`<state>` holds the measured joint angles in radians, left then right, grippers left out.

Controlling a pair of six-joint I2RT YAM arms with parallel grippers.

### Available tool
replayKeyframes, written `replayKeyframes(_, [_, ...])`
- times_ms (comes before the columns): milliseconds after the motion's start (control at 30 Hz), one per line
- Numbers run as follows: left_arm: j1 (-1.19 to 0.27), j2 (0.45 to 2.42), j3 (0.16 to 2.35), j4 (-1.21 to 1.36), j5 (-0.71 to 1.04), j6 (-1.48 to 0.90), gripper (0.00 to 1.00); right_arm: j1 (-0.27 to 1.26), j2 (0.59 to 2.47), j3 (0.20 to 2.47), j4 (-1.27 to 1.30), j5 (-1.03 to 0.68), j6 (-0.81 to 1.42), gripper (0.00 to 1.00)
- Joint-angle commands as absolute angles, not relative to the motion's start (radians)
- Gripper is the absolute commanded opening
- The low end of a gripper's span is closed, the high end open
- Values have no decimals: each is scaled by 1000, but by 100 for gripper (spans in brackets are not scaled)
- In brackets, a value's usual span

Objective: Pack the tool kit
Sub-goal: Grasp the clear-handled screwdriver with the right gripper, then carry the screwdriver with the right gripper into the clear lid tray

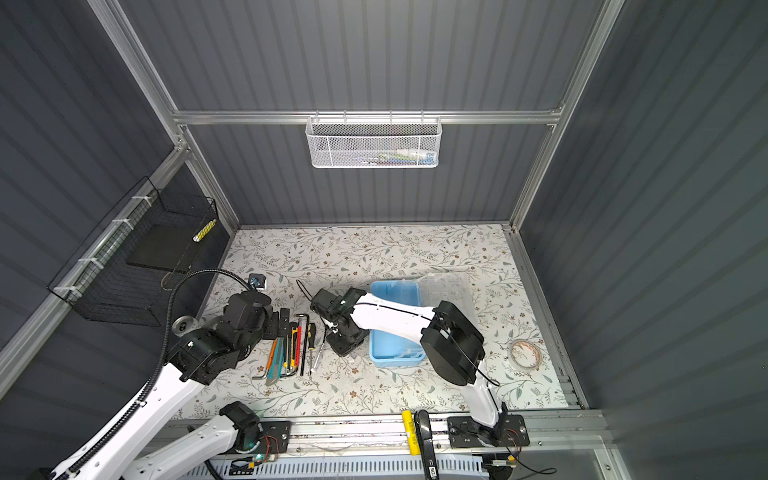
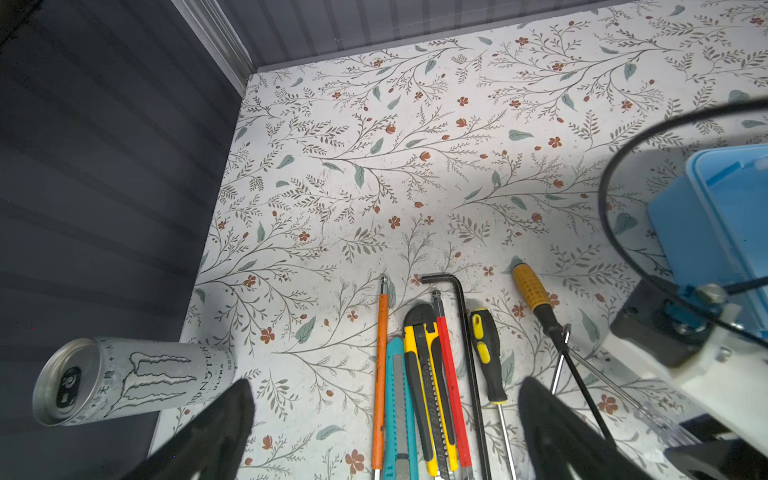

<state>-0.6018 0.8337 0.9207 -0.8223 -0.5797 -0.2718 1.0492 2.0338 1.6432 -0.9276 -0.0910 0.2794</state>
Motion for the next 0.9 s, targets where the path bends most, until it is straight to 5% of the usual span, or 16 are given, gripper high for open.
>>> replayKeyframes(0, [-594,840,916,-816,-574,-255,99,1047,2018,1682,-1043,-140,229,0])
replayKeyframes(500, [-580,884,923,-774,-540,-226,100,892,1776,1553,-940,-251,288,0])
replayKeyframes(867, [-563,926,923,-772,-525,-215,100,670,1503,1365,-881,-143,297,0])
